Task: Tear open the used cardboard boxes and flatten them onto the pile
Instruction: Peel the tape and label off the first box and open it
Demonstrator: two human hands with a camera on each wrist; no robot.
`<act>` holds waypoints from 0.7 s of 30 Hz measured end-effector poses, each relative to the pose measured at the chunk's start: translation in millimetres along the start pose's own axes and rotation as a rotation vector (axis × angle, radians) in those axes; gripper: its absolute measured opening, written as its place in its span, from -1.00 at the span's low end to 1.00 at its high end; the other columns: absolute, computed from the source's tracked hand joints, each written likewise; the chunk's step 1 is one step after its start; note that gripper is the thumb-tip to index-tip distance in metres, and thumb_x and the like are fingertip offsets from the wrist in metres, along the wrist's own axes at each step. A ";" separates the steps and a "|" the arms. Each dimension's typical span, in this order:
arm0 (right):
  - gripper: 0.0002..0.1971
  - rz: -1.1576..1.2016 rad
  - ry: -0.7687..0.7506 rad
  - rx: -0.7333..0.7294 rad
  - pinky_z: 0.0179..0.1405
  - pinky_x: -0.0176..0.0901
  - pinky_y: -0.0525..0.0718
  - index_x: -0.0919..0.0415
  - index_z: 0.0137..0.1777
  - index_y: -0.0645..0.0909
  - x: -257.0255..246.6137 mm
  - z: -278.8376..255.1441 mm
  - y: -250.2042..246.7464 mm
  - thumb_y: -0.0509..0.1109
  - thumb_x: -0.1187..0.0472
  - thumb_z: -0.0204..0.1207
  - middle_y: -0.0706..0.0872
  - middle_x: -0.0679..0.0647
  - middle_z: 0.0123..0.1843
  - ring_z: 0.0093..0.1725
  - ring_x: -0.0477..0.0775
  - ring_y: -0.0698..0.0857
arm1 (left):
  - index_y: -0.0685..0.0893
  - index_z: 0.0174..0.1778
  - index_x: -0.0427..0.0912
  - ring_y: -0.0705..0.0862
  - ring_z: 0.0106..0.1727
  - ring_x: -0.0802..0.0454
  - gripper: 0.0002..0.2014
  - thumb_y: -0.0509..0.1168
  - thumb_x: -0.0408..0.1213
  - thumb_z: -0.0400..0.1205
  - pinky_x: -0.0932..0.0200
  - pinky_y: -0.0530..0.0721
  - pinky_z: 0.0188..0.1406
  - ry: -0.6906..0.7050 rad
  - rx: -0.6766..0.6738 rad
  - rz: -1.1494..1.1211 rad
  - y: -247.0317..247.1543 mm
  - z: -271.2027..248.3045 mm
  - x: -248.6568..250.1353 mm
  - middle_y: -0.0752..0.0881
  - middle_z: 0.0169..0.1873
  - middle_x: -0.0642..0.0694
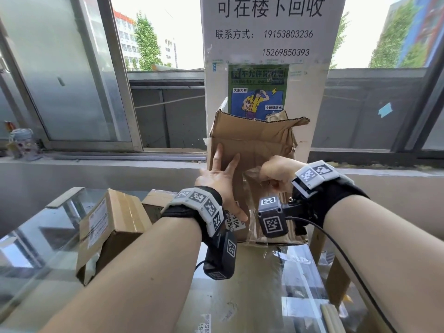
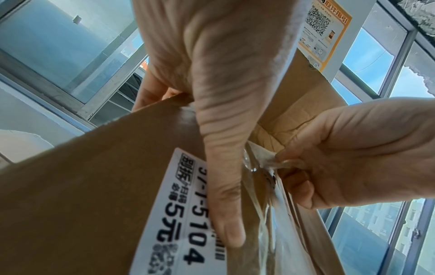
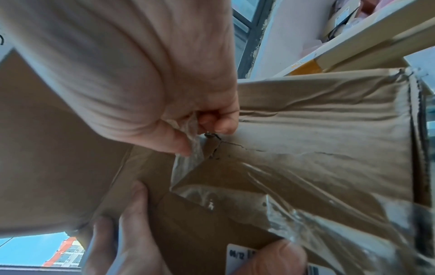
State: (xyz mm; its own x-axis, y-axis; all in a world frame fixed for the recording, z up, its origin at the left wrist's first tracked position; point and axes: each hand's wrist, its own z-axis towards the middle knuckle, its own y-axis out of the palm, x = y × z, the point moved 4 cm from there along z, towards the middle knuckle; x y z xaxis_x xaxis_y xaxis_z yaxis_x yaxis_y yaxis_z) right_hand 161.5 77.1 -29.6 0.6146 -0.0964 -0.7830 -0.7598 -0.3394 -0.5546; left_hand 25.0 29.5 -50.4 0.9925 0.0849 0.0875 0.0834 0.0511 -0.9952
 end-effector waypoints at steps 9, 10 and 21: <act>-0.78 0.187 0.147 0.051 -0.35 -0.09 0.66 0.28 -0.33 0.53 14.0 2.0 -5.5 0.27 0.31 0.57 0.54 0.12 -0.48 -0.50 0.04 0.53 | -0.30 0.61 0.33 0.30 0.50 -0.30 0.43 0.66 0.16 0.05 -0.10 0.62 0.21 0.008 -0.015 -0.004 -0.8 0.5 1.2 -0.59 0.53 0.01; -0.83 0.210 0.145 0.043 -0.31 -0.07 0.72 0.31 -0.26 0.56 14.4 2.6 -6.1 0.26 0.36 0.56 0.59 0.14 -0.46 -0.47 0.06 0.58 | -0.30 0.61 0.33 0.29 0.50 -0.30 0.44 0.67 0.16 0.04 -0.11 0.62 0.22 0.008 -0.017 -0.006 -0.4 0.4 0.8 -0.59 0.53 0.02; -0.69 0.151 0.086 -0.012 -0.58 -0.31 0.16 0.12 -0.33 0.52 2.0 -2.8 0.5 0.15 -0.03 0.53 0.33 -0.01 -0.57 -0.60 -0.06 0.21 | -0.30 0.60 0.36 0.27 0.47 -0.29 0.42 0.65 0.20 0.05 -0.15 0.60 0.26 0.008 0.001 -0.021 2.7 -0.5 -0.8 -0.59 0.53 0.04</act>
State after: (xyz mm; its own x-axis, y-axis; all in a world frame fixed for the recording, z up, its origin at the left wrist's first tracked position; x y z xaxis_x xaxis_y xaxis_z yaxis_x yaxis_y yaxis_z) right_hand 162.9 74.1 -30.6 0.5097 -0.2271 -0.8299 -0.8428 -0.3259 -0.4284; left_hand 24.5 29.1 -53.2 0.9912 0.0760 0.1080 0.1041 0.0534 -0.9931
